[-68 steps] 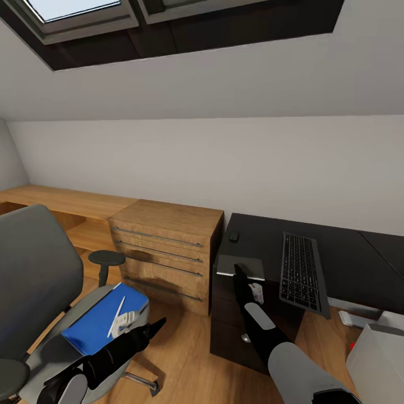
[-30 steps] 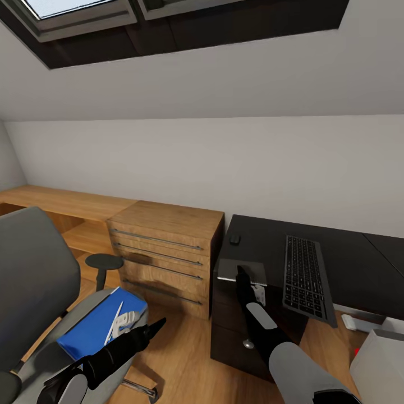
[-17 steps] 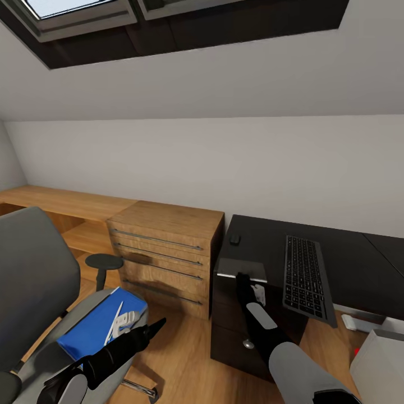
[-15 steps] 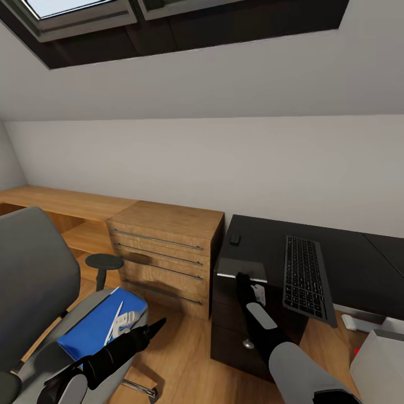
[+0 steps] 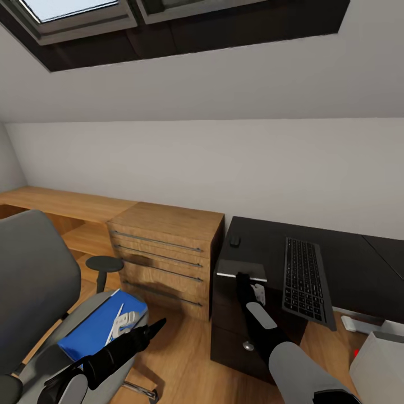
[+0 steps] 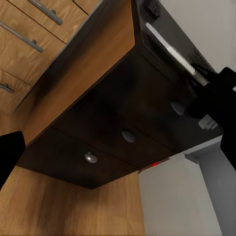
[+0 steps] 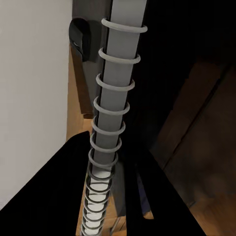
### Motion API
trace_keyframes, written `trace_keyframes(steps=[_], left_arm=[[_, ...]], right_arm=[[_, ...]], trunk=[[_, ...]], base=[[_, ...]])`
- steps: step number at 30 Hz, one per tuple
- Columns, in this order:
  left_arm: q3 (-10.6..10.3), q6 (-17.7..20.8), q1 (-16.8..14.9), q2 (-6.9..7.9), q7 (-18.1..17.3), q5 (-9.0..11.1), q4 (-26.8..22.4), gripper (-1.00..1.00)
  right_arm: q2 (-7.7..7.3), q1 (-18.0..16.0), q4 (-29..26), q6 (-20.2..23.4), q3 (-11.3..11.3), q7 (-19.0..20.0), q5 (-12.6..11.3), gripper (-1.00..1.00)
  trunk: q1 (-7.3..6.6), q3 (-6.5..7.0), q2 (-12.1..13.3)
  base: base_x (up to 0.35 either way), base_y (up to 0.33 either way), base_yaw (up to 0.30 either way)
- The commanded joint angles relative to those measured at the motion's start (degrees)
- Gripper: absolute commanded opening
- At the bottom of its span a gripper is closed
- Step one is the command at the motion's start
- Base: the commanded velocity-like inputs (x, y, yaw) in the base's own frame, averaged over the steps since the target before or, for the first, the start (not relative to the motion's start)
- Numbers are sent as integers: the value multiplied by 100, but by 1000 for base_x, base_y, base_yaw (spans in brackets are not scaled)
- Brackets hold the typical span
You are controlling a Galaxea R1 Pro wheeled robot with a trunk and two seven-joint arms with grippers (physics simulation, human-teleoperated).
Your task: In the bedroom, organize the workspace by keeping the computer under the desk, ensuring the monitor is on the desk, placing the keyboard on the desk next to the monitor, placing the mouse on the desk next to the keyboard, moving the folder from the swivel chair onto the desk next to the mouse, stacking the notebook on top of the folder with the pen on top of the notebook, and positioning the swivel chair next to the desk.
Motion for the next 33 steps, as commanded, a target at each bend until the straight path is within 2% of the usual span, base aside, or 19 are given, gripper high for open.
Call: trace_keyframes(steps=[1,8,14,19,20,22,26,27,29,31,33], left_arm=[[-2,30,-3,1,7,29,-2,100],[-8,27,-3,0,13,12,-2,100],[-14,16,-3,-20,47,-9,-2,100],[-16,8,-3,-180,451,-38,-2,100],[-20,6,-3,-259,705,-45,-2,100],[-26,2,-3,-340,983,-48,-2,100],[-46,-3,-3,-504,1626,-50,-2,100],[-218,-4,-3,-580,2062,-50,-1,100],[-320,-11,-3,-593,2177,-50,2,100],[-502,-81,-3,-609,2335,-50,9,100],[-593,-140,-3,-615,2396,-50,31,100]], right_arm=[[1,-4,-3,-24,9,49,-67,-100],[1,-4,-115,-28,10,52,-65,-100],[1,18,-686,-29,10,26,-55,-100],[1,140,-1313,-21,11,-147,-44,-100],[-3,217,-1506,-18,12,-253,-42,-100],[-37,298,-1716,-12,12,-365,-44,-100],[-196,525,-2350,-4,17,-660,-50,-100],[-363,782,-3061,3,13,-955,-53,-100],[-454,866,-3329,4,13,-1033,-54,-100],[-642,1018,-3835,5,17,-1119,-55,-100],[-717,1098,-4084,7,19,-1141,-55,-100]], trunk=[[-23,13,39],[-177,138,320],[-309,246,560],[-419,336,761],[-440,354,801],[-484,390,881],[-572,461,1041],[-594,479,1082],[-638,515,1162],[-682,551,1242],[-726,587,1322]], base=[[0,0,0],[0,0,0],[0,0,0],[0,0,0],[0,0,0],[0,0,0],[0,0,0],[0,0,0],[0,0,0],[0,0,0],[0,0,0]])
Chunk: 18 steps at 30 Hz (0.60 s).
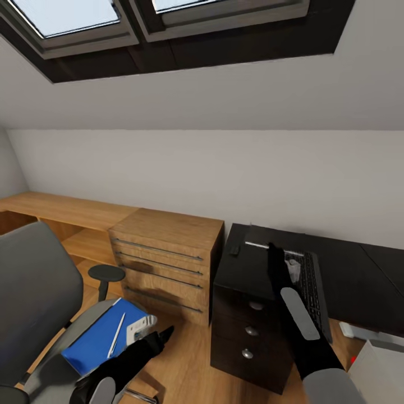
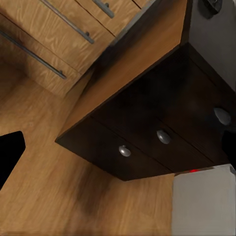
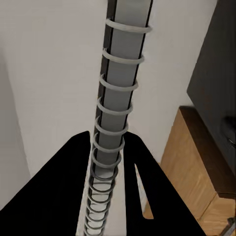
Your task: In the bedroom, organize the workspace by keeping the computer under the desk, ensuring the monitor is on the desk, placing the keyboard on the desk next to the monitor, placing the mouse on the desk next to the keyboard, moving the folder from the swivel chair onto the desk next to the mouse, stacking the notebook on top of the folder with the pen on top of the notebook, and positioning the swivel chair next to the desk.
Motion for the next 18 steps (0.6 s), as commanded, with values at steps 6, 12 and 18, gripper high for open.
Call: trace_keyframes(steps=[6,12,18], left_arm=[[-392,-657,-4,-59,879,48,372,100],[-976,-807,-4,-130,1422,35,405,100],[-1073,-826,-4,-129,1499,38,416,100]], right_arm=[[-220,501,-1054,48,4,-126,-83,-100],[-234,553,-1148,197,-7,-256,-94,-100],[-217,568,-1154,209,-13,-284,-152,-100]], trunk=[[-132,102,239],[-220,173,399],[-220,173,399]], base=[[0,0,0],[0,0,0],[0,0,0]])
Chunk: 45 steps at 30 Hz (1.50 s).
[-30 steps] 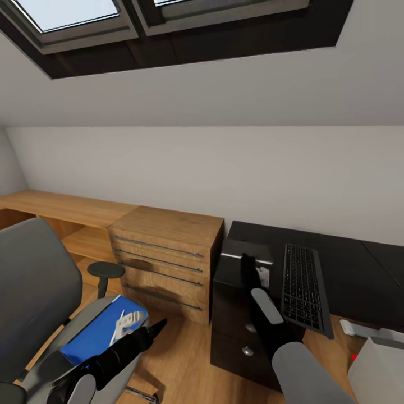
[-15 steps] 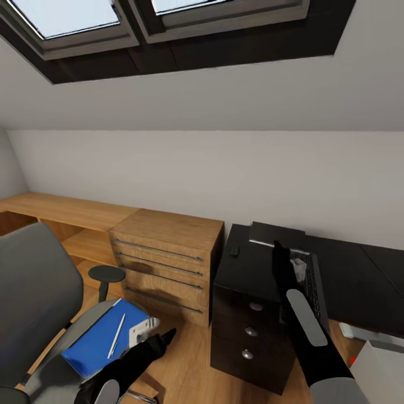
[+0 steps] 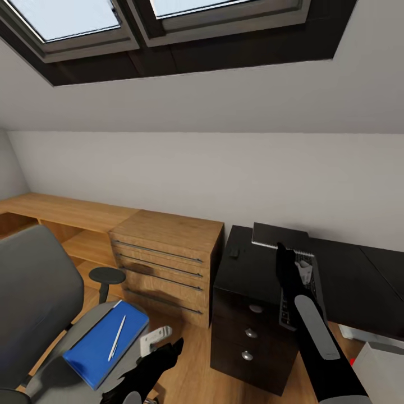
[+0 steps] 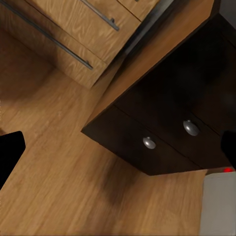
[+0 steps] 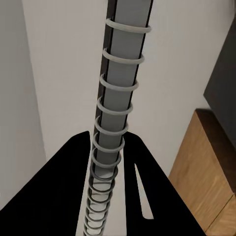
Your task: In the bedroom, organize the workspace by keeping the computer under the desk, ensuring the monitor is on the desk, placing the keyboard on the desk next to the monitor, placing the mouse on the desk next to the keyboard, moving the folder from the swivel chair onto the desk next to the mouse, stacking the notebook on top of the folder with the pen on top of the notebook, and positioning the swivel chair next to the desk.
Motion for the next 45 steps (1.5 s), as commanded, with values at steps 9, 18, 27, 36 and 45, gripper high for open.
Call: trace_keyframes(steps=[9,18,27,36,45], left_arm=[[-51,3,-4,-19,66,13,475,100],[-77,26,-4,-32,71,-498,535,100],[-573,46,-4,24,101,-702,903,100],[-618,20,-4,210,110,-743,1661,100],[-614,-266,-4,245,104,-739,2072,100]], right_arm=[[-15,6,-10,-91,-14,-192,-128,-100],[-24,6,-19,-65,-289,-616,-140,-100],[-17,13,-200,28,-302,-628,-163,-100],[-38,46,-217,60,-315,-630,-155,-100],[-84,47,-208,68,-334,-763,-139,-100]], trunk=[[0,-9,-4],[0,-31,-4],[0,-44,-4],[0,-45,-4],[0,-54,-4]], base=[[-55,-37,-30],[-228,-238,-224],[-48,-117,-100],[-2,-5,-4],[0,0,-56]])
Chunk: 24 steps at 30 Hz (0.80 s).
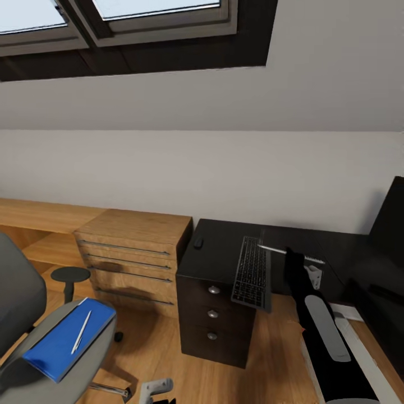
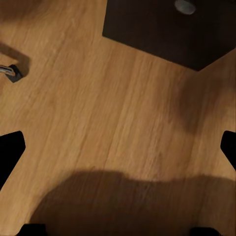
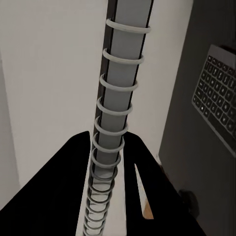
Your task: In the bedroom, organize the workspace by keeping the computer under the desk, ensuring the monitor is on the desk, placing the keyboard on the desk next to the monitor, placing the mouse on the desk next to the keyboard, moving the folder from the swivel chair onto the desk next to the mouse, stacking the notebook on top of the folder with the pen on top of the notebook, and positioning the swivel chair next to the desk.
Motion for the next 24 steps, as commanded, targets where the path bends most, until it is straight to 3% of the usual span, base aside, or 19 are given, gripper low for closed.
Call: trace_keyframes(steps=[1,9,17,24], left_arm=[[-14,-71,-4,4,49,59,24,100],[-42,-878,-4,9,19,46,340,100],[-47,-1063,-4,4,13,45,392,100],[-48,-1087,-4,8,10,44,397,100]], right_arm=[[-25,-4,-6,-34,-1,-43,-64,-100],[-376,-6,192,25,-39,-303,-126,-100],[-586,-26,727,440,-47,-330,-623,-100],[-646,-67,1290,827,-44,-313,-776,-100]], trunk=[[0,-10,-4],[0,-42,-4],[0,-77,-4],[0,-109,-4]], base=[[0,0,-171],[0,0,-208],[0,0,-224],[0,0,-154]])
